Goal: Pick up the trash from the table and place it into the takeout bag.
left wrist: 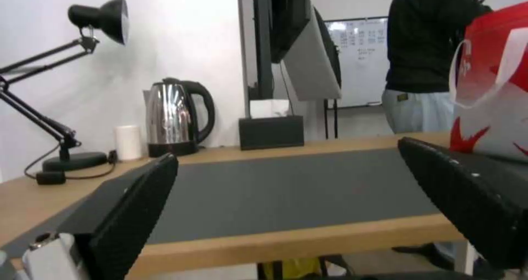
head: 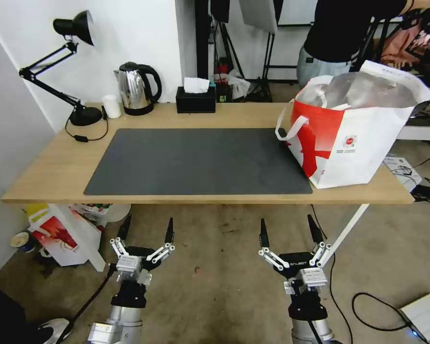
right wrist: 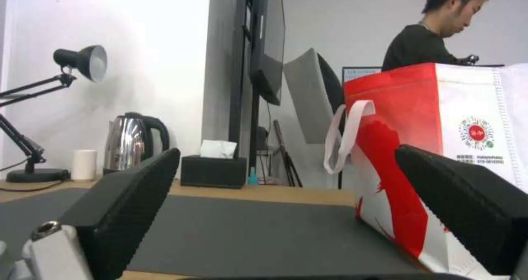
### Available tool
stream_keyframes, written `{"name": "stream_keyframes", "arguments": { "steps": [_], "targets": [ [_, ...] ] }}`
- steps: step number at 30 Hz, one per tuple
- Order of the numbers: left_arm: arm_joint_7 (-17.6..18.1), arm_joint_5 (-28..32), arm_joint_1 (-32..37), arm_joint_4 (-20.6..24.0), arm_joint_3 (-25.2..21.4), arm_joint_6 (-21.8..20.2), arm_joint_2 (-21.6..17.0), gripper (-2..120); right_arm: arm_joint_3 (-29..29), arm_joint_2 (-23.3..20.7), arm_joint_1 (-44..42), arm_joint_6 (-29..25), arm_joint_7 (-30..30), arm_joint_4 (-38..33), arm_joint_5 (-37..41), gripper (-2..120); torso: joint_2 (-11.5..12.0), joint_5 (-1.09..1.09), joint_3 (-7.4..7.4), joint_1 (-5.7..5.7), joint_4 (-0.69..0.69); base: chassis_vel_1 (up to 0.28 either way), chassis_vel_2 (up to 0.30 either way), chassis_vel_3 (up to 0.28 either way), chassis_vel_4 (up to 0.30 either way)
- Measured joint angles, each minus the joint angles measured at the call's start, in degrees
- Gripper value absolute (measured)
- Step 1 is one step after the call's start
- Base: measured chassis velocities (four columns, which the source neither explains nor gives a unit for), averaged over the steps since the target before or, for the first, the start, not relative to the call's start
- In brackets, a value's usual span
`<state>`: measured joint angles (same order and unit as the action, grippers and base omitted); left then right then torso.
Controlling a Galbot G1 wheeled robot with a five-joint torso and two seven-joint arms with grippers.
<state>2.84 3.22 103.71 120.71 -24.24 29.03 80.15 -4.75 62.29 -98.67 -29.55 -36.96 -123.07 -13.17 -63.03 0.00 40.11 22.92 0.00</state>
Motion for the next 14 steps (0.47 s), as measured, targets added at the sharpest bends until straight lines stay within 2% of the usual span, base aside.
{"name": "stream_keyframes", "arguments": {
  "steps": [14],
  "targets": [
    [0.81, 0.2, -0.17, -1.12, 0.79, 0.15, -0.29, 100, 0.0, 0.0, 0.0, 0.0, 0.0, 0.0, 0.0, 100, 0.0, 0.0, 0.0, 0.0, 0.0, 0.0, 0.0, 0.0, 0.0]
  ]
}}
